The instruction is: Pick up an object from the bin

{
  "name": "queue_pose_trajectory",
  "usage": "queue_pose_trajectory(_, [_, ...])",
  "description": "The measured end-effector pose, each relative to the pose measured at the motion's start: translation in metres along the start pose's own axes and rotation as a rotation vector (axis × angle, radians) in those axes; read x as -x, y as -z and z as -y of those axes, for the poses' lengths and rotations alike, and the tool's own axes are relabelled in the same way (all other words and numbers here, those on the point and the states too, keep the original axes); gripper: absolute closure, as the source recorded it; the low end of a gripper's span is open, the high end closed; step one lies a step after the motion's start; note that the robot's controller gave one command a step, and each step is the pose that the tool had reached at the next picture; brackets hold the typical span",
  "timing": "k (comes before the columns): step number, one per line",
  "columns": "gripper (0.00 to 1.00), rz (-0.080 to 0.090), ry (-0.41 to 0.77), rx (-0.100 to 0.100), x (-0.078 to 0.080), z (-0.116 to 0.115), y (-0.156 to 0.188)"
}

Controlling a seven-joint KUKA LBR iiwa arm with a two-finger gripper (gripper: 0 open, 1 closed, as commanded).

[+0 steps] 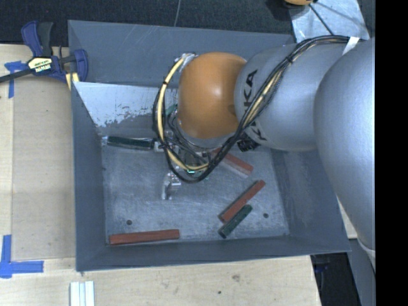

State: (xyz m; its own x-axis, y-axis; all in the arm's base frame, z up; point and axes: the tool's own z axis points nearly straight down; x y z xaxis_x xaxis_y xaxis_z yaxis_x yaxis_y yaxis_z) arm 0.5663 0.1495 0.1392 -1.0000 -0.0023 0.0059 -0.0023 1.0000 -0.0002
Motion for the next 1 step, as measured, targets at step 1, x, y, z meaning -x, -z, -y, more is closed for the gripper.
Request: queue_pose_trajectory(1, [0.0,0.008,-0.002,0.001,0.002,0.0005,0.0046])
